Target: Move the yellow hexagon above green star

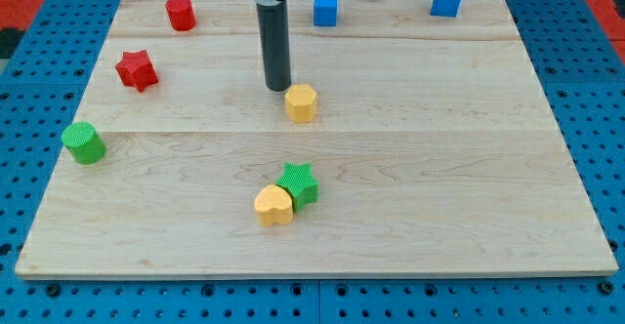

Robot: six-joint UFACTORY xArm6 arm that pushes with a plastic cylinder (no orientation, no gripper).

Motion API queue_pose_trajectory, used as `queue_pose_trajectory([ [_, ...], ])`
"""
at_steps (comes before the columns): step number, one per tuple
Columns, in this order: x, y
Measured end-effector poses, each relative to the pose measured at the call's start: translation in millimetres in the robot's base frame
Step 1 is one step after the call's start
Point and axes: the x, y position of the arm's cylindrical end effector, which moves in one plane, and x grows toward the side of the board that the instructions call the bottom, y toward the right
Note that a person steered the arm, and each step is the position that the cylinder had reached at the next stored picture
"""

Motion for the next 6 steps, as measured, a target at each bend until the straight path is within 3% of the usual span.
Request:
queue_pose_trajectory([
  [6, 1.2, -105.2],
])
